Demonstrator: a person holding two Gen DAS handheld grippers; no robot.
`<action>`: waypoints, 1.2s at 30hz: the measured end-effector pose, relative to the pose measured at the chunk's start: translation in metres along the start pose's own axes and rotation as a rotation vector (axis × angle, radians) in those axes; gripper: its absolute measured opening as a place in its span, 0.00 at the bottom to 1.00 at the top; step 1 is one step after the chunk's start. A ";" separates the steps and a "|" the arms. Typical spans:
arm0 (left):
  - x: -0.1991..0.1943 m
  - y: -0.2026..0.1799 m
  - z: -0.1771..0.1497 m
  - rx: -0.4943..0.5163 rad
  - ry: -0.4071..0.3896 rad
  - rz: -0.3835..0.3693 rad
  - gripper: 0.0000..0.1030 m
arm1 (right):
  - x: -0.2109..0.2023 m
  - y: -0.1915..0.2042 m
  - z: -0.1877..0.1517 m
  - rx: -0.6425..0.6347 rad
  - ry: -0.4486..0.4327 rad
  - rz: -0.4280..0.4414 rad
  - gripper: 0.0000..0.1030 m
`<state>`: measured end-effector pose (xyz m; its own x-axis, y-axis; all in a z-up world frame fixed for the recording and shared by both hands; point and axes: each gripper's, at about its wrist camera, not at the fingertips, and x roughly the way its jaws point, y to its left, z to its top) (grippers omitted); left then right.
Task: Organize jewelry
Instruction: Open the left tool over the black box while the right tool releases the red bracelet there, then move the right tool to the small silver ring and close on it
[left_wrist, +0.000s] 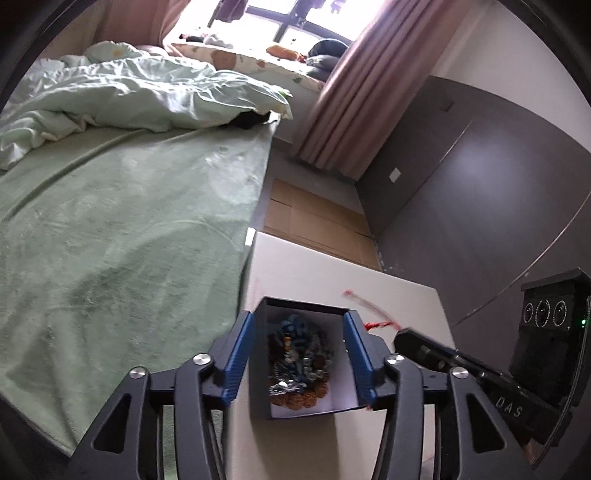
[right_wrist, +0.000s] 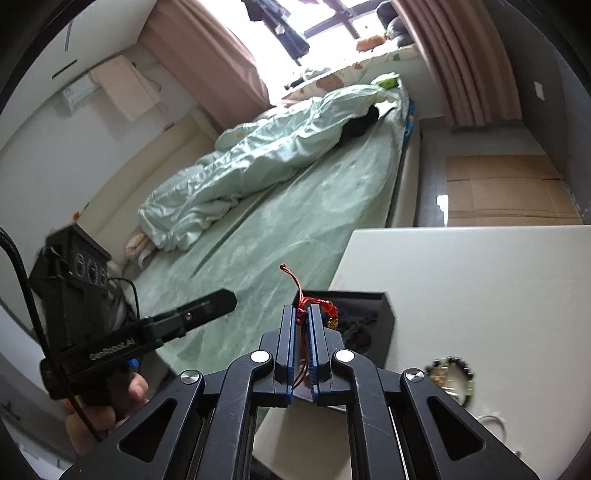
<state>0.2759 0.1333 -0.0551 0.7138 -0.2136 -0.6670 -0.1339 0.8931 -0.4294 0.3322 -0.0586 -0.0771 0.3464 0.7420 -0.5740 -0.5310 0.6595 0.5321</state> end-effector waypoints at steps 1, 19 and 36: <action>-0.001 0.003 -0.001 -0.004 0.001 -0.001 0.51 | 0.007 0.002 -0.001 0.000 0.025 0.013 0.09; 0.019 -0.035 -0.010 0.118 0.072 -0.026 0.53 | -0.036 -0.046 -0.006 0.112 0.032 -0.111 0.54; 0.066 -0.105 -0.027 0.342 0.263 -0.025 0.53 | -0.055 -0.115 -0.039 0.221 0.203 -0.277 0.52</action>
<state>0.3188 0.0145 -0.0700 0.5083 -0.2912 -0.8105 0.1484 0.9566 -0.2507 0.3445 -0.1801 -0.1308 0.2815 0.5086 -0.8136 -0.2522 0.8574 0.4487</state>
